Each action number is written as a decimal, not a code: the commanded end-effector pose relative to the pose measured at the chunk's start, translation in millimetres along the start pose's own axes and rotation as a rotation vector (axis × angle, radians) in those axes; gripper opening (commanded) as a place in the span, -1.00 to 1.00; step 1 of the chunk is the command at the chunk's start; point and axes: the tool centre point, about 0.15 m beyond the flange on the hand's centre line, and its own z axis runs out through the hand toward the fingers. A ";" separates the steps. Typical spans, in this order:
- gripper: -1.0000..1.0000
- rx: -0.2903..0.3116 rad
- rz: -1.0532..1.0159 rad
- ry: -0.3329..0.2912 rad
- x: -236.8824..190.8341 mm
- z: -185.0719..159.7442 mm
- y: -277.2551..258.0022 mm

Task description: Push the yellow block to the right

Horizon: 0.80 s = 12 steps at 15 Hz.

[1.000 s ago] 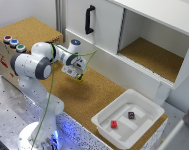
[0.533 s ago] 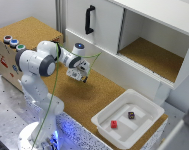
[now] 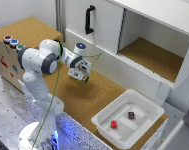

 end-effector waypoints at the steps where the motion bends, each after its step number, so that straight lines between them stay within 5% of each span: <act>1: -1.00 0.013 0.002 -0.009 20.3 1.5 33.2; 12: -1.00 -0.076 0.064 -0.046 6.8 -7.7 110.2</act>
